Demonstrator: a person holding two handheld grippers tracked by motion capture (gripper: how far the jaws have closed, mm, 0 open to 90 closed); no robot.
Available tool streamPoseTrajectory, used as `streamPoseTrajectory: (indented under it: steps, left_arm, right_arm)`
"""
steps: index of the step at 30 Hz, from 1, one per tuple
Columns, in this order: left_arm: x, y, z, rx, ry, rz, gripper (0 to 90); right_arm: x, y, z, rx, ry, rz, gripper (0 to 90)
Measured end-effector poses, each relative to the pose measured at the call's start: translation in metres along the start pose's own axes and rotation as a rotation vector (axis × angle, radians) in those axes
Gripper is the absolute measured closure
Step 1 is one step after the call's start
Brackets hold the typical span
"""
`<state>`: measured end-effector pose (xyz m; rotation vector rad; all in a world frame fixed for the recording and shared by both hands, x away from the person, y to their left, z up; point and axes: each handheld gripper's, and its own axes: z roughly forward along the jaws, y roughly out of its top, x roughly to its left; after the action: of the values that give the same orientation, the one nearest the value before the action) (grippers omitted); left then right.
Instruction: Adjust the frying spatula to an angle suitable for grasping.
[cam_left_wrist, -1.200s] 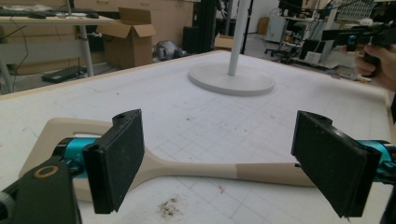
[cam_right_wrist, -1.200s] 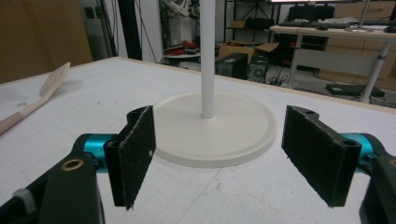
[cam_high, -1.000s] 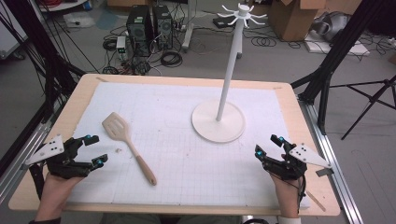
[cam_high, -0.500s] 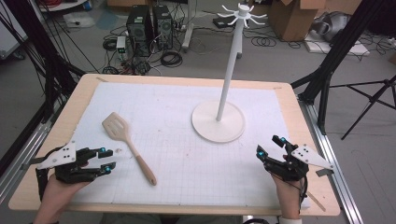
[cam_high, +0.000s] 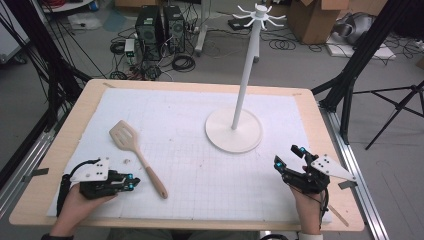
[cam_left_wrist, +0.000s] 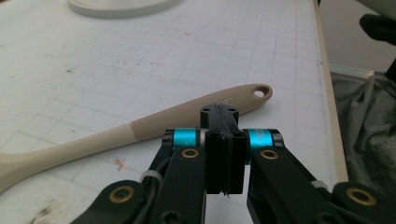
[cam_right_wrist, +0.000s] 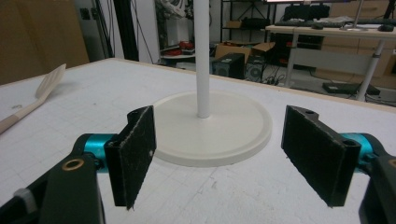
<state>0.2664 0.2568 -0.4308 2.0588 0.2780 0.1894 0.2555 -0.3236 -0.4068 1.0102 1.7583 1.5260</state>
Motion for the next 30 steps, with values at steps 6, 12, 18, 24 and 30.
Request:
streamPoseTrajectory:
  steps: [6,12,18,24,30]
  left_arm:
    - [-0.002,0.006,0.026,0.095,-0.028,0.043,89.6]
    - [-0.003,0.009,0.043,0.16,-0.037,0.071,89.6]
    - [0.0,0.013,0.048,0.136,-0.031,0.081,89.7]
    - [0.004,0.022,0.059,0.115,-0.017,0.084,89.7]
    - [0.003,0.026,0.068,0.112,0.025,0.113,89.7]
  right_arm:
    - [-0.001,0.0,0.0,-0.001,0.0,0.0,25.1]
    - [-0.002,0.0,-0.001,-0.004,-0.004,0.004,25.1]
    - [-0.001,0.0,-0.001,-0.008,-0.004,0.006,25.1]
    - [-0.001,0.0,0.0,-0.008,-0.004,-0.001,25.1]
    - [0.0,0.0,0.001,-0.006,-0.005,0.002,25.1]
